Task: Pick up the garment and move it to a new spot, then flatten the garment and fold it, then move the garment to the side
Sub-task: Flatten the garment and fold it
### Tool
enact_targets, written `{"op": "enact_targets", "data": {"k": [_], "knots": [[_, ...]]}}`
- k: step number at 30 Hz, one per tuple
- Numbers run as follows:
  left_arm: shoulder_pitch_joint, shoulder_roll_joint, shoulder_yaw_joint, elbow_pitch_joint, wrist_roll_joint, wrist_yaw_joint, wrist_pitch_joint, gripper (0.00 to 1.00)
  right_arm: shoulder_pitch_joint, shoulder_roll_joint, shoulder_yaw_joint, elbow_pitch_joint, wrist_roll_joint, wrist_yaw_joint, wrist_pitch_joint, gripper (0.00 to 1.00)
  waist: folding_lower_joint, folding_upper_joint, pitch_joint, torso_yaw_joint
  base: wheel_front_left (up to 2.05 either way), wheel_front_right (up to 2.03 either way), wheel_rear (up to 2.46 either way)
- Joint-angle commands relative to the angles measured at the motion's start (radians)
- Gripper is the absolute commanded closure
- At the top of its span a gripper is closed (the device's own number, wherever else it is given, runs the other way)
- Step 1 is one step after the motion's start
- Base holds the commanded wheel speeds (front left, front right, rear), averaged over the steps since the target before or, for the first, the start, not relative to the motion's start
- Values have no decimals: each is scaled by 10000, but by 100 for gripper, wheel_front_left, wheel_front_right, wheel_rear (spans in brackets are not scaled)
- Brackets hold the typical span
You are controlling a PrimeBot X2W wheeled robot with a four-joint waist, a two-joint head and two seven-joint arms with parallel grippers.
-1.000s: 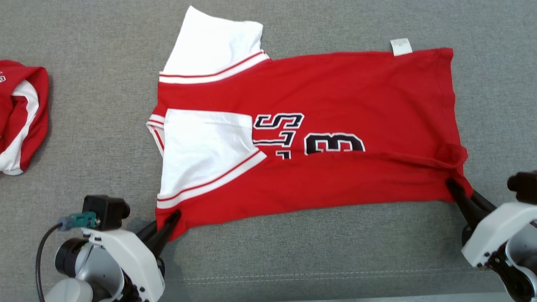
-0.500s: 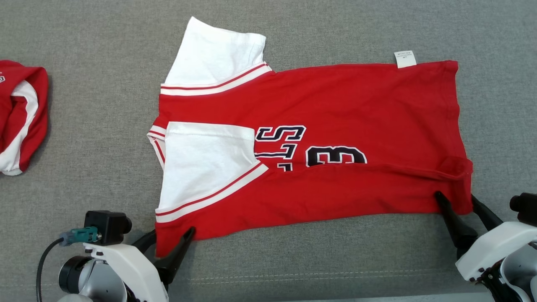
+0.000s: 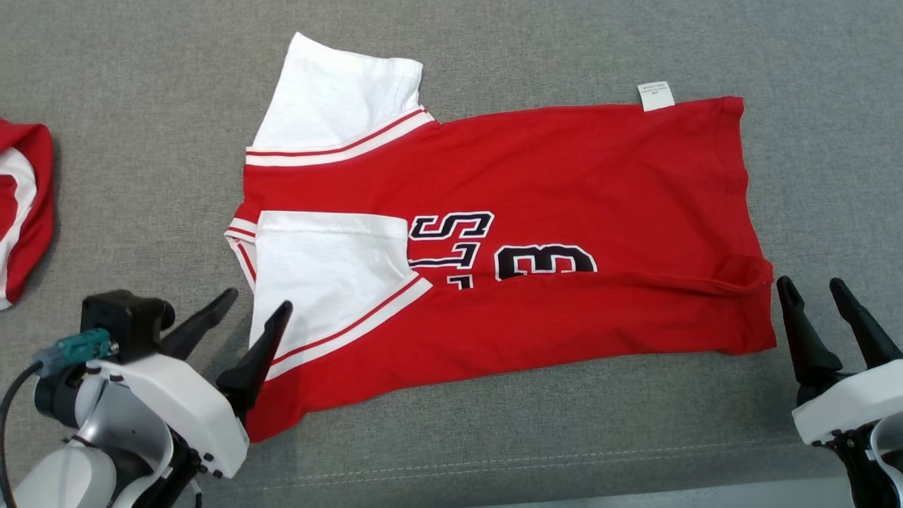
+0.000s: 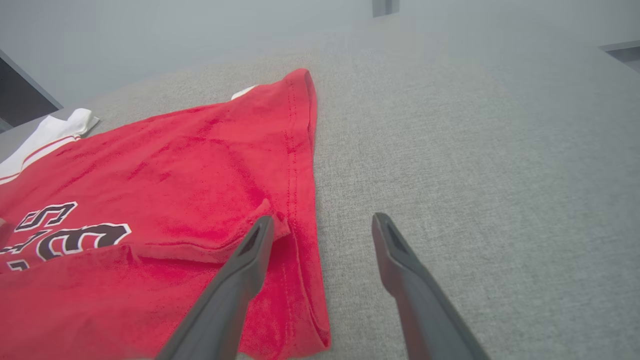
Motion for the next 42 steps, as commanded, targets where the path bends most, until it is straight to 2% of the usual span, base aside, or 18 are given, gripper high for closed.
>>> {"op": "enact_targets", "data": {"k": [1, 4, 10, 19, 25, 32, 42], "knots": [[-691, 348, 466, -283, 177, -22, 60, 0, -221, -123, 59, -354, -143, 33, -176, 0, 0, 0, 15, -58, 0, 0, 0], [-1305, 516, 328, -190, 532, -105, 254, 0, -556, 37, 12, -366, -292, 33, -278, 0, 0, 0, 99, -187, 0, 0, 0], [-3134, 242, 156, 642, 619, -629, 389, 0, -1850, 191, 360, 16, -223, 33, -306, 0, 0, 0, 514, -408, 0, 0, 0], [-6772, 16, 4, 2673, 582, -1802, 983, 0, -4445, -451, 1176, 1233, -159, 33, -105, 0, 0, 0, 1155, -617, 0, 0, 0], [-9006, -223, -398, 4268, 455, -2359, 1810, 0, -5952, -1037, 1762, 1996, -23, 33, 307, 0, 0, 0, 1599, -699, 0, 0, 0], [-10684, -369, -1012, 5915, 192, -2636, 2807, 0, -7132, -1341, 2793, 2752, 289, 33, 967, 0, 0, 0, 2094, -969, 0, 0, 0], [-11266, -161, -1454, 7303, -374, -2713, 3215, 0, -7657, -1640, 3899, 3137, 711, 33, 1479, 0, 0, 0, 2493, -1235, 0, 0, 0]]}}
